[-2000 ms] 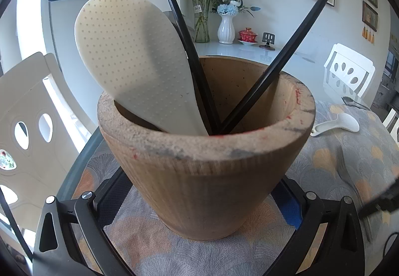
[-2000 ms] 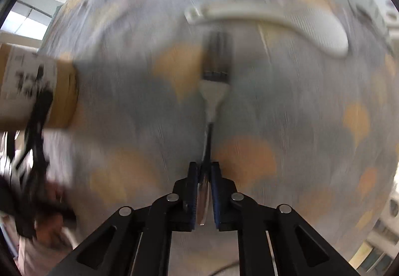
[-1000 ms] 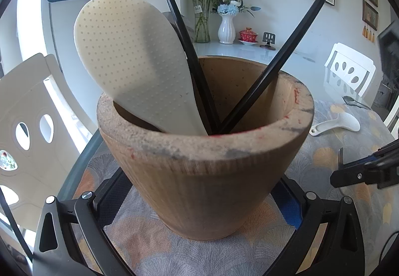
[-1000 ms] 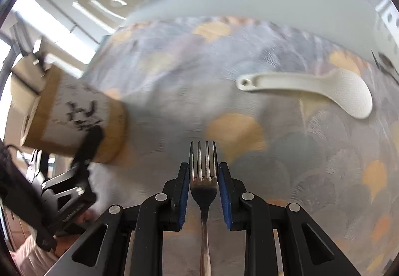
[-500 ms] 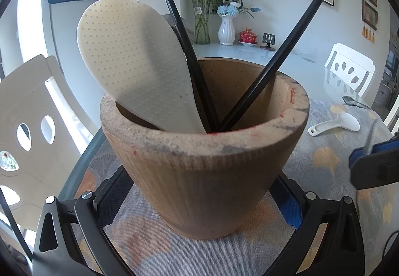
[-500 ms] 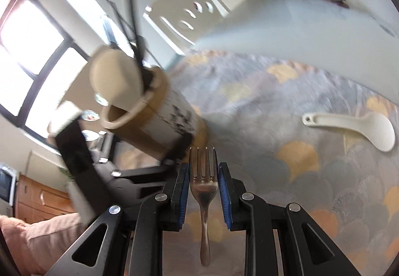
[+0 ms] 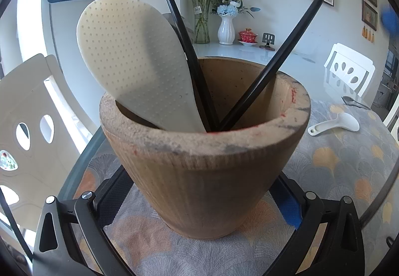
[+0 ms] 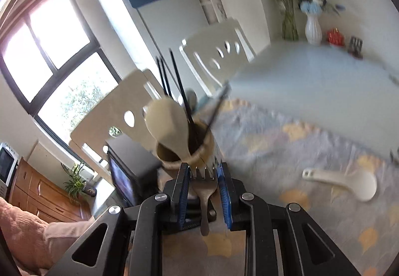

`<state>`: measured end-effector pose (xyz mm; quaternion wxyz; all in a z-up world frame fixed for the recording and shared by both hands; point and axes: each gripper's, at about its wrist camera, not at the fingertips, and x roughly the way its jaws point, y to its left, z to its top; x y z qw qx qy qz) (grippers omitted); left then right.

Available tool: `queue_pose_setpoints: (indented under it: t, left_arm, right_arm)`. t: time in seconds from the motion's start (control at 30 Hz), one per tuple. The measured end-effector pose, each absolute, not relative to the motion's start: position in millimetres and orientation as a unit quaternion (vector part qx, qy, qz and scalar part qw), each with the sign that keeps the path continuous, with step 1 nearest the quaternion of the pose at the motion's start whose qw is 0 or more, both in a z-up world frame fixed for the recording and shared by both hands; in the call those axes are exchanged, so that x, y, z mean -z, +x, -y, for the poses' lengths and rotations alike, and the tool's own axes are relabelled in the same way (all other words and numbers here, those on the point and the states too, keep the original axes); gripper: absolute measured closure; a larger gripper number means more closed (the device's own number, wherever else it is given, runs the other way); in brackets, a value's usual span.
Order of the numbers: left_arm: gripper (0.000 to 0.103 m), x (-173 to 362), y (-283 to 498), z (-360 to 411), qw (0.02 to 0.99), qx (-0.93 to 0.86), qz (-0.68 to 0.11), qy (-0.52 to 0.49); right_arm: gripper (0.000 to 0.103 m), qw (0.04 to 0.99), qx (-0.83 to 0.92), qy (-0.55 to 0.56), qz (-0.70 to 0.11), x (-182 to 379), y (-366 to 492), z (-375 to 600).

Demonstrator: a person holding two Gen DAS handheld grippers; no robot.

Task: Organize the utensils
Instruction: 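Carry the metal fork over the pot, lower it in, open the right tool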

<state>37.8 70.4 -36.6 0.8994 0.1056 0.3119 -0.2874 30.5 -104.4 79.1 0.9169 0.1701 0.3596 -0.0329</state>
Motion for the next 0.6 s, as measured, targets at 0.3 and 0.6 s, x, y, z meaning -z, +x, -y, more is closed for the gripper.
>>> queue_pose_setpoints:
  t: [0.3, 0.6]
  left_arm:
    - [0.001, 37, 38, -70, 0.899, 0.287, -0.312, 0.105]
    - [0.001, 38, 38, -70, 0.898, 0.288, -0.315, 0.106]
  right_arm:
    - [0.081, 0.948, 0.024, 0.102, -0.3, -163, 37, 84]
    - [0.081, 0.96, 0.017, 0.067, -0.271, -198, 72, 77]
